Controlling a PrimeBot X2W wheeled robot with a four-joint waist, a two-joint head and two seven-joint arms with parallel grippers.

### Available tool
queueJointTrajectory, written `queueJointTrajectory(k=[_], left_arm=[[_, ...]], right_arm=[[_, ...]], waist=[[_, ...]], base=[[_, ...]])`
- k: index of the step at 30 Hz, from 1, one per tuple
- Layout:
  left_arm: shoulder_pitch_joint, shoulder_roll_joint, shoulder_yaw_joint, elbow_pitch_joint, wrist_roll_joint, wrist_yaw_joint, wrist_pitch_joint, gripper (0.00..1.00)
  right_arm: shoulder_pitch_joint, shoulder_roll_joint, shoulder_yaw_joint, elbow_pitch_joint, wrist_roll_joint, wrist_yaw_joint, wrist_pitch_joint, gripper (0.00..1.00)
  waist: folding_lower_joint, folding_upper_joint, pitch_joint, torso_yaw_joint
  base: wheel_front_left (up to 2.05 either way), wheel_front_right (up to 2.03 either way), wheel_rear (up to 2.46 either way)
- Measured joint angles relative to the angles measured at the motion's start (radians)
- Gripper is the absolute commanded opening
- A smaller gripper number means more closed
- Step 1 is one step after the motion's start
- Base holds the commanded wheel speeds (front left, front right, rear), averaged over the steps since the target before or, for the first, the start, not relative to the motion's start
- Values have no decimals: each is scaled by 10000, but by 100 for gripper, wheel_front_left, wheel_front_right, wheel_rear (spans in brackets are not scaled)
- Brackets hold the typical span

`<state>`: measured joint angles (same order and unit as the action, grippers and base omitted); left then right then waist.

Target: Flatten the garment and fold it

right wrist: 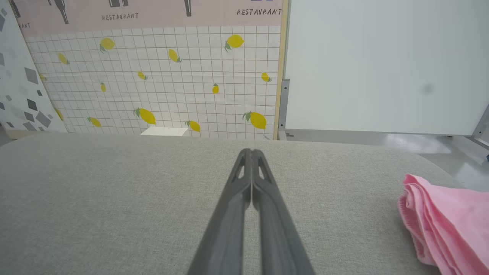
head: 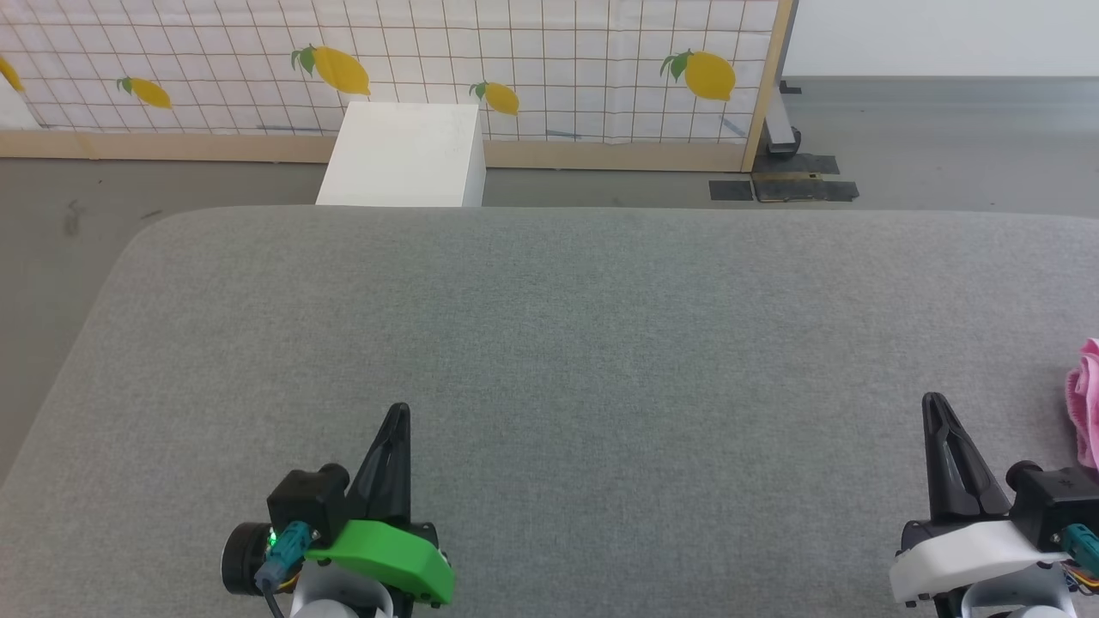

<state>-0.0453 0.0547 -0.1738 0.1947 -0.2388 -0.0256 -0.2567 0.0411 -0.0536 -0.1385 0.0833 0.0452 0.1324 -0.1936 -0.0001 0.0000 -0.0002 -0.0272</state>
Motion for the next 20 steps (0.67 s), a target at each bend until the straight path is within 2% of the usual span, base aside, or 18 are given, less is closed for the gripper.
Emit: queueJointTrajectory(k=[20], left_arm=[[0, 0, 130, -155, 190, 2, 253, 0]], right_arm=[[0, 0, 115, -23, -2, 0, 188, 0]], waist=[[0, 0, 0, 29]], base=[[0, 0, 0]])
